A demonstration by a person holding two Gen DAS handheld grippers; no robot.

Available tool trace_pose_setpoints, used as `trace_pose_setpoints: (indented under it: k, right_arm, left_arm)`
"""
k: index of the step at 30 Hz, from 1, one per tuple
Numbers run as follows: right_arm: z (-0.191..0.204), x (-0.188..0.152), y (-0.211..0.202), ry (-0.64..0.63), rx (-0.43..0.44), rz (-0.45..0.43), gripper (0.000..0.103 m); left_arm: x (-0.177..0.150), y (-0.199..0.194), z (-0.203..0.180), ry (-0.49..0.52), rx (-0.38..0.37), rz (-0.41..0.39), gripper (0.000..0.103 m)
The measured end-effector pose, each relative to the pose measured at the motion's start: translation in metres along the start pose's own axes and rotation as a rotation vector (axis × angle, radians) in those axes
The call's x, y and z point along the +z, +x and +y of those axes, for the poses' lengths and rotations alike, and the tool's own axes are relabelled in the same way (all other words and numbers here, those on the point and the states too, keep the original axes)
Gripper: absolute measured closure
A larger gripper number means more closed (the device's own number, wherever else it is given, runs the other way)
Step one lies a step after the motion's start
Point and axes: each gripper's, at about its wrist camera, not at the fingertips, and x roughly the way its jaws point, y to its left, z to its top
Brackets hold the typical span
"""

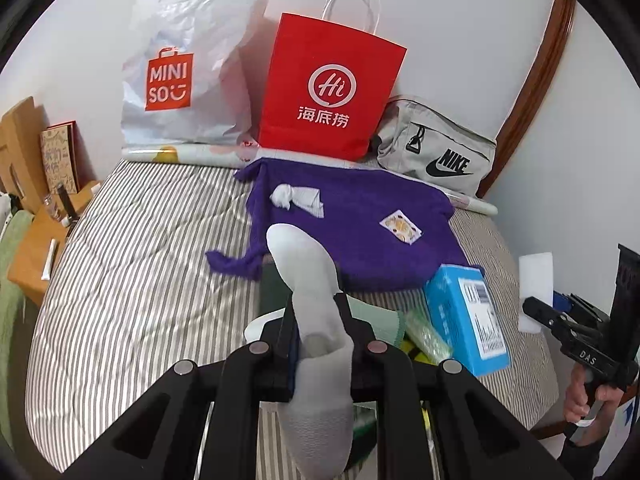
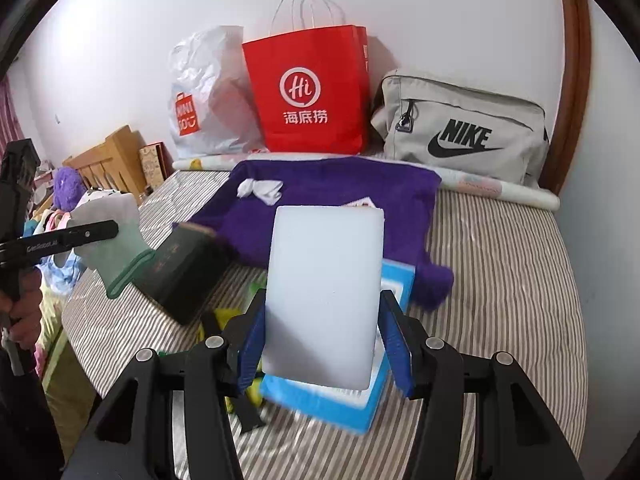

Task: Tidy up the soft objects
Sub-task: 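Carry the sponge with the right tool while the left tool carries the glove to the towel, then lower the sponge and glove onto the purple towel and open both tools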

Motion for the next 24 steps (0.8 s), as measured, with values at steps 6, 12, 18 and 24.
trace_pose_setpoints:
  k: [6,12,18,24]
  right_arm:
    - [-0.012,0.028,0.031,0.005,0.006,0.019,0.05]
    - [-0.021,0.054,0.064,-0.002,-0.005,0.049,0.05]
    - [-0.031,0.07,0.107,-0.003,-0.012,0.111,0.05]
    - [-0.037,0.078,0.14,-0.002,-0.016,0.157,0.05]
  left_arm:
    - [0.024,0.027,0.004,-0.011,-0.009,0.02,0.088]
    - [0.047,0.055,0.011,-0.05,-0.034,0.035,0.088]
    - [0.064,0.093,0.017,-0.048,-0.024,0.064,0.088]
    - [0.077,0.125,0.026,-0.1,-0.059,0.092,0.088]
